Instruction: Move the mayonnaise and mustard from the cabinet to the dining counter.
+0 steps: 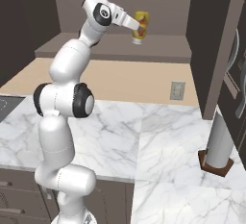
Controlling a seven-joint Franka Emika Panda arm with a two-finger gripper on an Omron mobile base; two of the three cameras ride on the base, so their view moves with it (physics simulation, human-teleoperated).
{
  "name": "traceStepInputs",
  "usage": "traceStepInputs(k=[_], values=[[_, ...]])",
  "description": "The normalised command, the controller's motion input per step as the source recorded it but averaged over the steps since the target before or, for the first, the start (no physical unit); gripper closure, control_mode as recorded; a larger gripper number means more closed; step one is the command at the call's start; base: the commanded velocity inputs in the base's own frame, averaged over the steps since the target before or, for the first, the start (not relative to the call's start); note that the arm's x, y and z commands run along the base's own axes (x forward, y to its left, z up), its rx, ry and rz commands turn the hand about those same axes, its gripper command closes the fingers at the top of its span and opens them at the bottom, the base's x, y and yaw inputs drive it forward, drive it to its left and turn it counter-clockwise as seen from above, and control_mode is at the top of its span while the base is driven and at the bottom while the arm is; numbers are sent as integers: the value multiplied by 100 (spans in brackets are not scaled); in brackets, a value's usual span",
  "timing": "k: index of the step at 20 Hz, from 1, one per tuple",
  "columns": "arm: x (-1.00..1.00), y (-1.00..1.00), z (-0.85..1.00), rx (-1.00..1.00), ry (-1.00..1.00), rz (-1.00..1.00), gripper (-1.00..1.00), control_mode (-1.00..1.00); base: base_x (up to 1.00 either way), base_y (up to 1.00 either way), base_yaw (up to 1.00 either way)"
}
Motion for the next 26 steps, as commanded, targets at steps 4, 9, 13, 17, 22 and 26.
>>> traceStepInputs(k=[4, 9, 13, 17, 22, 26], values=[[11, -4, 0, 1, 0, -1, 100, -100, 0, 0, 0], [8, -15, 0, 3, 0, -1, 100, -100, 0, 0, 0], [1, -1, -2, 0, -5, 0, 100, -100, 0, 0, 0], [-22, 0, -21, 0, -16, 0, 100, -100, 0, 0, 0], [-55, 0, -27, -4, -25, 0, 100, -100, 0, 0, 0], [-72, 0, -18, -6, -26, 2, 100, -100, 0, 0, 0]])
